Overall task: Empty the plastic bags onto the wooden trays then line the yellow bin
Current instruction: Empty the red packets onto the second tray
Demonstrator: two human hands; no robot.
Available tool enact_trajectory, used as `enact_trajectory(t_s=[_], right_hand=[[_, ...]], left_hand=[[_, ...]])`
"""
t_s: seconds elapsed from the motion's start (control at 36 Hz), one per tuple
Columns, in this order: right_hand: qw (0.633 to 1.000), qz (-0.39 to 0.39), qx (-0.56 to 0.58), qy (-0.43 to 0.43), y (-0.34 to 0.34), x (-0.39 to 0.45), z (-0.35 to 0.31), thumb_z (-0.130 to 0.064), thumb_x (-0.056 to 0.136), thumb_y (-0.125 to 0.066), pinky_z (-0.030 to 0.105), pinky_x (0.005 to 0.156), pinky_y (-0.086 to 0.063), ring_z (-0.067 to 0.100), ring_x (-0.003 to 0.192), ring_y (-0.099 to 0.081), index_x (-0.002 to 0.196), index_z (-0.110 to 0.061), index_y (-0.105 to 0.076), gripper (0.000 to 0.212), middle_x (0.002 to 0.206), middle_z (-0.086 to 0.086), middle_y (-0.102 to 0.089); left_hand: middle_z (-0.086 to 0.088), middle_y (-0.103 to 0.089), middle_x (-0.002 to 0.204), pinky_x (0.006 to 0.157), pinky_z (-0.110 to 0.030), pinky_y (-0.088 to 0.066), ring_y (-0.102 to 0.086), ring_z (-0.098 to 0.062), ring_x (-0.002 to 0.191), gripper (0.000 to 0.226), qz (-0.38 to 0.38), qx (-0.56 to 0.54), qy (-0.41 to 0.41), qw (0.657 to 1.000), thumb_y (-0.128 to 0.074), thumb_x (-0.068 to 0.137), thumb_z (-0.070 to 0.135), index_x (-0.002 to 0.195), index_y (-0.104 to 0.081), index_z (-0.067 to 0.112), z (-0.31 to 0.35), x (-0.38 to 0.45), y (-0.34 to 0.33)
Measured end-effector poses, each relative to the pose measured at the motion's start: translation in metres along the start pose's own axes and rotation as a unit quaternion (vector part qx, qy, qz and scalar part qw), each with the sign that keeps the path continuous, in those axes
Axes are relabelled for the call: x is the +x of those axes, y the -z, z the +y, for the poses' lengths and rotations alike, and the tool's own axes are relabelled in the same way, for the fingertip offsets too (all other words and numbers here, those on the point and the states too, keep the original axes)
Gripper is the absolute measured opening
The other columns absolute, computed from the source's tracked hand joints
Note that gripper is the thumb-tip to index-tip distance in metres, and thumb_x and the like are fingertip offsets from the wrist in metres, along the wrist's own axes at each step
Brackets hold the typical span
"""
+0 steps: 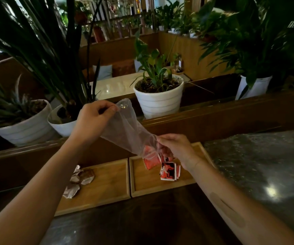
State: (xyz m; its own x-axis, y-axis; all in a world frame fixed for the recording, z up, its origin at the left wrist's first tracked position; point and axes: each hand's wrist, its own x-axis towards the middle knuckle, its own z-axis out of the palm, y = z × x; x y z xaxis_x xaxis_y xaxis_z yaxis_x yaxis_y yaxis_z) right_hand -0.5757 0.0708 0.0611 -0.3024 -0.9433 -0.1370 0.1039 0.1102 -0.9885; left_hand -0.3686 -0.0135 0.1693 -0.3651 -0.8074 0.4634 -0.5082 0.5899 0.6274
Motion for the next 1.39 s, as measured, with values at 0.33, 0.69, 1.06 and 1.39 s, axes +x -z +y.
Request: enact_trajectory(t_s=[0.33,0.69,1.06,1.39], right_hand=[[0.998,-0.012,0.040,0.046,0.001,-0.026,-0.009,-0.017,0.087,-0.066,0.025,0.073,-0.056,0.019,0.089,-0.069,0.105,-0.015,-0.074,0.020,0.090,0.005,-0.073],[0.987,0.109,-0.095,0.068,0.006,-0.086,-0.015,-0.020,0.084,-0.071,0.021,0.072,-0.048,0.009,0.088,-0.067,0.093,-0.019,-0.074,0.009,0.093,-0.003,-0.072],[0.981,0.182,-0.061,-0.012,0.032,-0.190,0.027,-0.011,0.086,-0.068,0.028,0.068,-0.055,0.024,0.075,-0.066,0.099,-0.008,-0.071,0.014,0.079,0.010,-0.071],[0.974,0.088,-0.175,-0.116,0.059,-0.260,0.035,-0.018,0.084,-0.073,0.018,0.066,-0.053,0.006,0.077,-0.071,0.109,-0.013,-0.069,0.026,0.094,-0.004,-0.076]], left_hand=[[0.007,-0.058,0.080,0.061,-0.020,-0.038,-0.052,-0.005,0.067,0.019,0.047,-0.100,0.041,0.993,-0.054,0.097,0.028,0.107,-0.066,0.017,-0.014,-0.021,0.016],[0.003,-0.066,0.086,0.062,-0.026,-0.051,-0.060,-0.010,0.072,0.013,-0.002,-0.243,0.134,0.961,-0.055,0.097,0.027,0.101,-0.067,0.024,-0.054,-0.077,-0.009],[-0.006,-0.063,0.072,0.051,-0.030,-0.042,-0.050,-0.025,0.059,0.014,-0.186,-0.316,0.155,0.917,-0.054,0.097,0.030,0.098,-0.068,0.030,-0.056,-0.126,-0.071],[0.013,-0.060,0.066,0.047,-0.011,-0.038,-0.050,0.005,0.047,0.017,-0.355,-0.318,0.054,0.878,-0.052,0.099,0.025,0.092,-0.068,0.028,0.009,-0.162,-0.125]])
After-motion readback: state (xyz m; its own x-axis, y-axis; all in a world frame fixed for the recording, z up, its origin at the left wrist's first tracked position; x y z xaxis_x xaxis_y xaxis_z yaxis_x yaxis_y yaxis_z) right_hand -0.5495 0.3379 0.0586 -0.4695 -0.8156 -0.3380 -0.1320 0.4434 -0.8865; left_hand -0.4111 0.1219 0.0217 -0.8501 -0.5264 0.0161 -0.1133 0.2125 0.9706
